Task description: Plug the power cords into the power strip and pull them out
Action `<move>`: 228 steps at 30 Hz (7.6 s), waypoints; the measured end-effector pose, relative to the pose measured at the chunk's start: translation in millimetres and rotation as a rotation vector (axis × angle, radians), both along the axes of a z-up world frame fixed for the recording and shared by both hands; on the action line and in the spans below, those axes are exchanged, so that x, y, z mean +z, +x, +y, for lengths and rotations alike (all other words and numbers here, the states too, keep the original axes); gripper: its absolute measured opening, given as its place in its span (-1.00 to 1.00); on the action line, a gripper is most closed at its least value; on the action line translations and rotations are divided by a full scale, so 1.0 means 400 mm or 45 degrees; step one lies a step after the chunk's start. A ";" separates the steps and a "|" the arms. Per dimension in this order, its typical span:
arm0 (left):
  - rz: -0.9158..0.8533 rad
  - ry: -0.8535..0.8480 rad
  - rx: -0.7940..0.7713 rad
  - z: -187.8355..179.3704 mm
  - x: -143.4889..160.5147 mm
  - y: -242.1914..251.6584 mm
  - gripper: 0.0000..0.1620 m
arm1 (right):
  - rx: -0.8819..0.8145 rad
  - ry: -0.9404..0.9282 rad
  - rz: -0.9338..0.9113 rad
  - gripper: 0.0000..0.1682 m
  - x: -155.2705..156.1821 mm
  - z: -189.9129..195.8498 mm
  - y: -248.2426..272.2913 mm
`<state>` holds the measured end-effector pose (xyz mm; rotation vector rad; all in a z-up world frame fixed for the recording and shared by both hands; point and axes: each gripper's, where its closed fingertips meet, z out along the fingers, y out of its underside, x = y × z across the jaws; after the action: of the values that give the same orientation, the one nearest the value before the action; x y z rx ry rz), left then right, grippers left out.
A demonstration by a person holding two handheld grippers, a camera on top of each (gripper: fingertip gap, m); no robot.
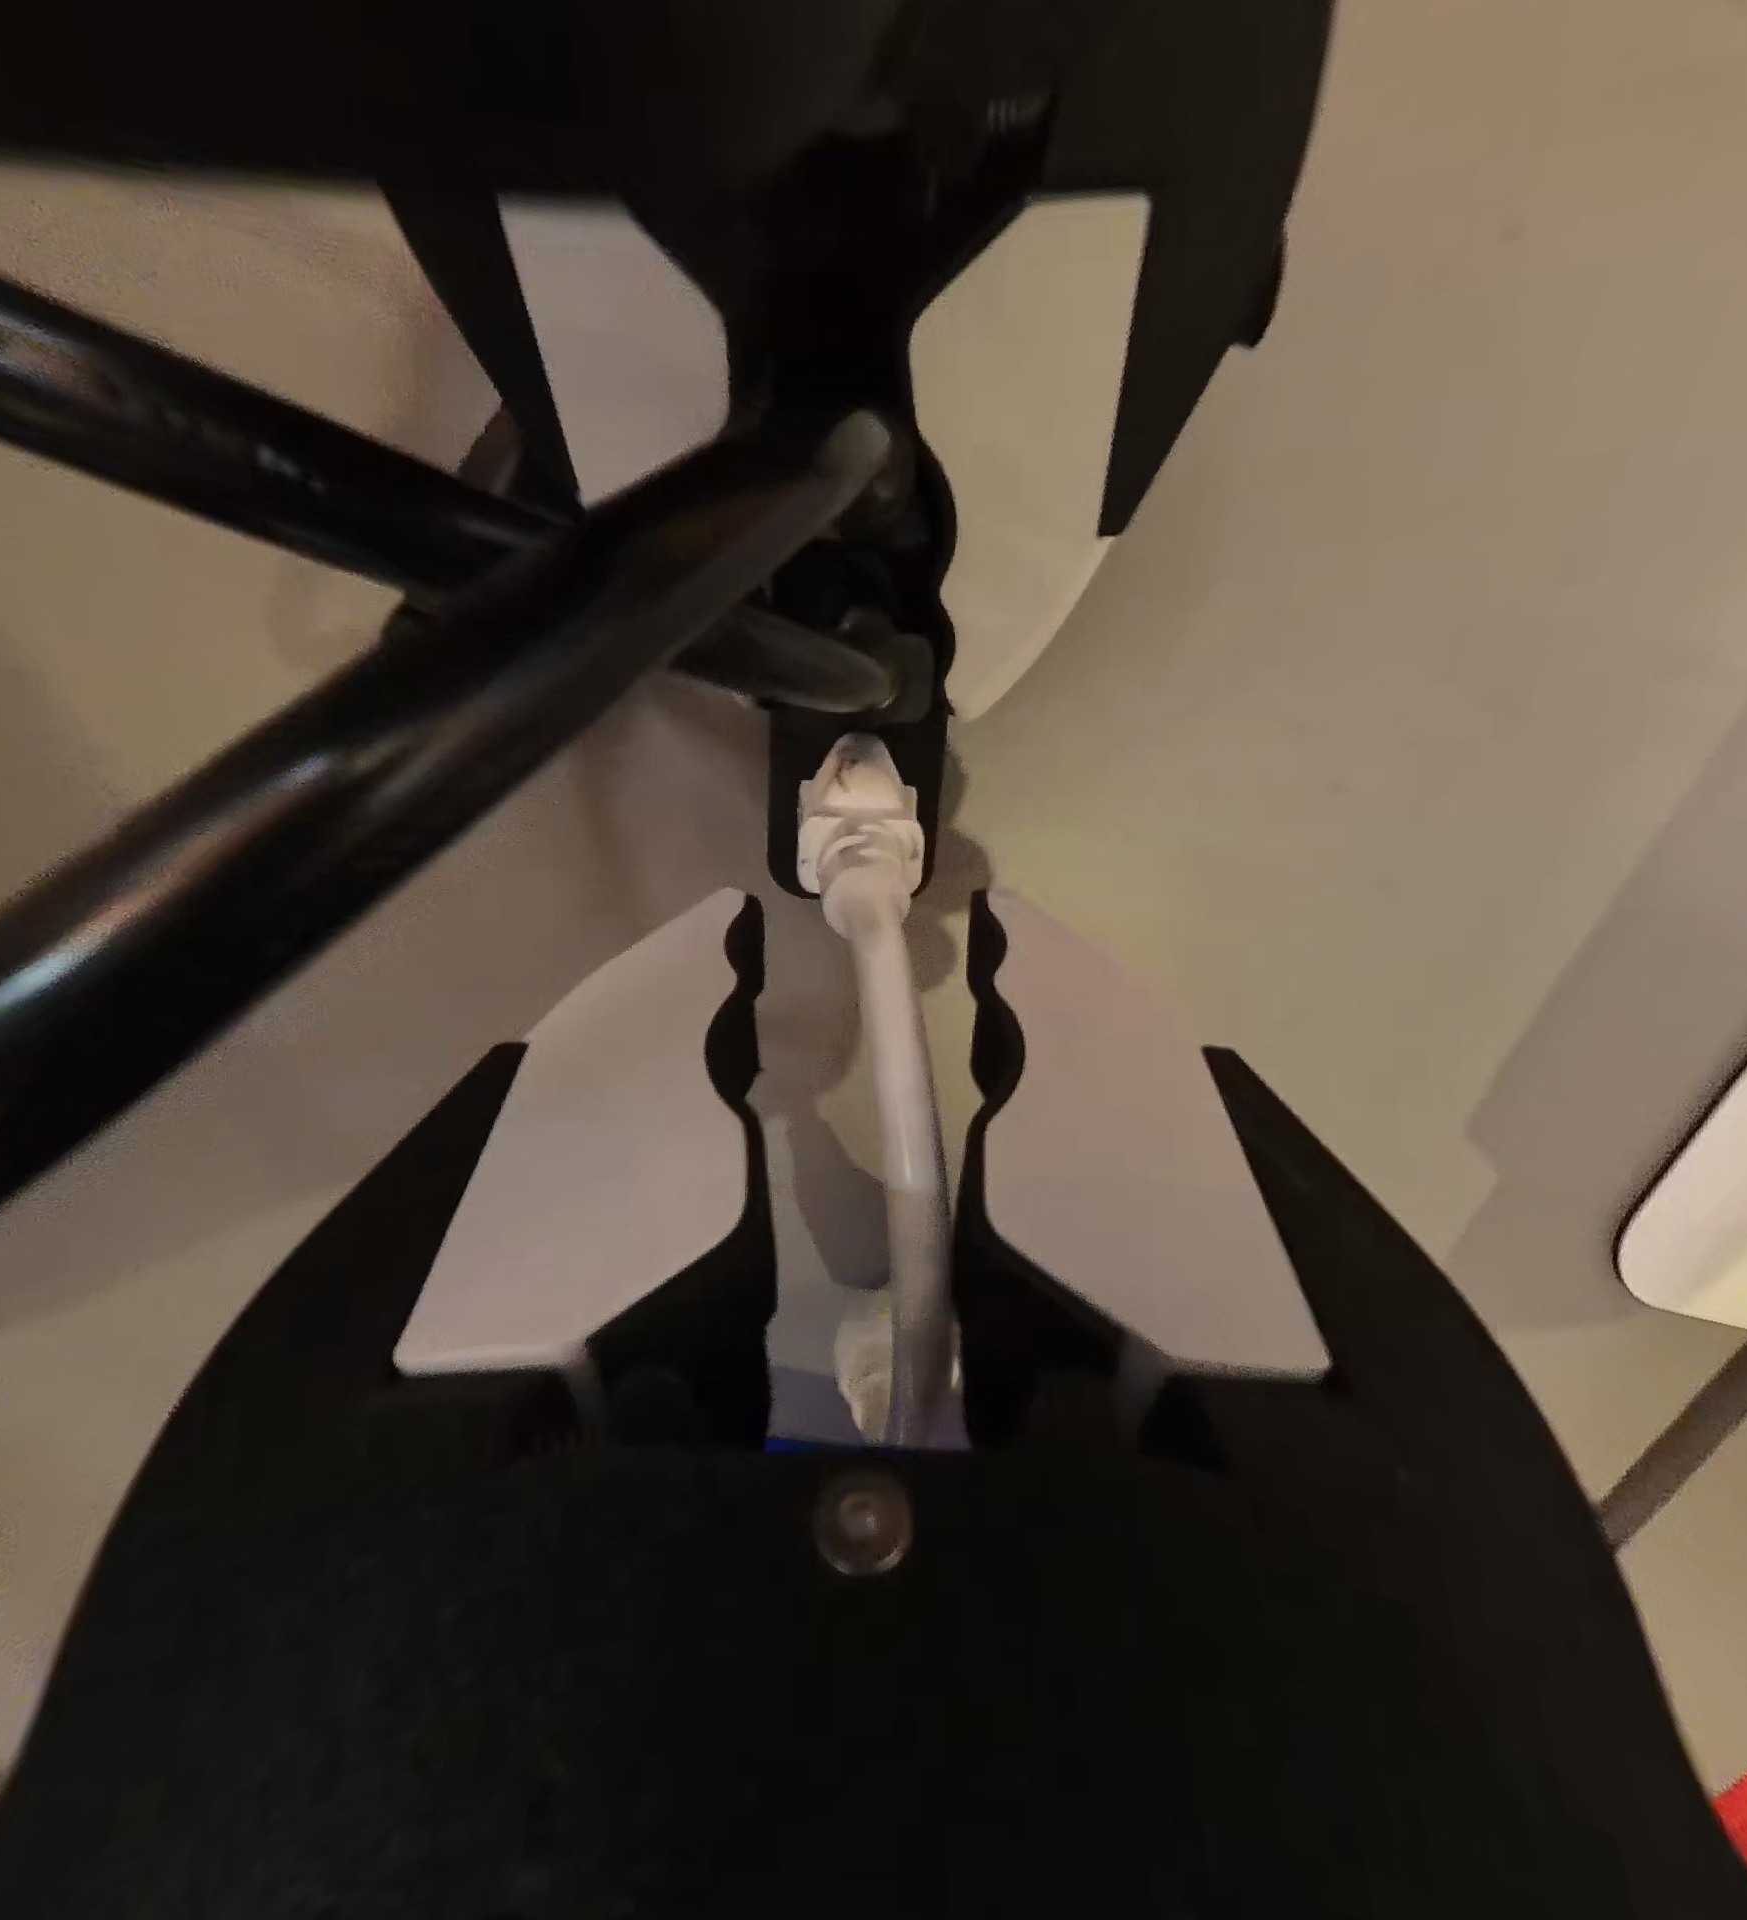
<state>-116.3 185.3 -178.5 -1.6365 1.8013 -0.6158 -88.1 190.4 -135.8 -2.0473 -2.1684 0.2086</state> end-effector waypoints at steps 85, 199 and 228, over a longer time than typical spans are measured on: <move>-0.036 0.023 -0.006 0.008 -0.012 0.006 -0.47 | -0.041 -0.035 0.262 -0.99 0.008 0.009 0.018; -0.081 0.000 0.017 0.030 -0.011 0.000 -0.45 | -0.543 0.132 1.053 -0.76 -0.020 0.038 -0.049; -0.075 0.049 0.198 0.020 0.120 -0.096 -0.30 | -1.094 0.392 0.933 -0.48 -0.070 -0.062 0.065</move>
<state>-154.5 193.5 -130.3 -1.6958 1.6168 -0.5500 -62.2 165.5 -163.9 -2.0543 -0.7688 0.3934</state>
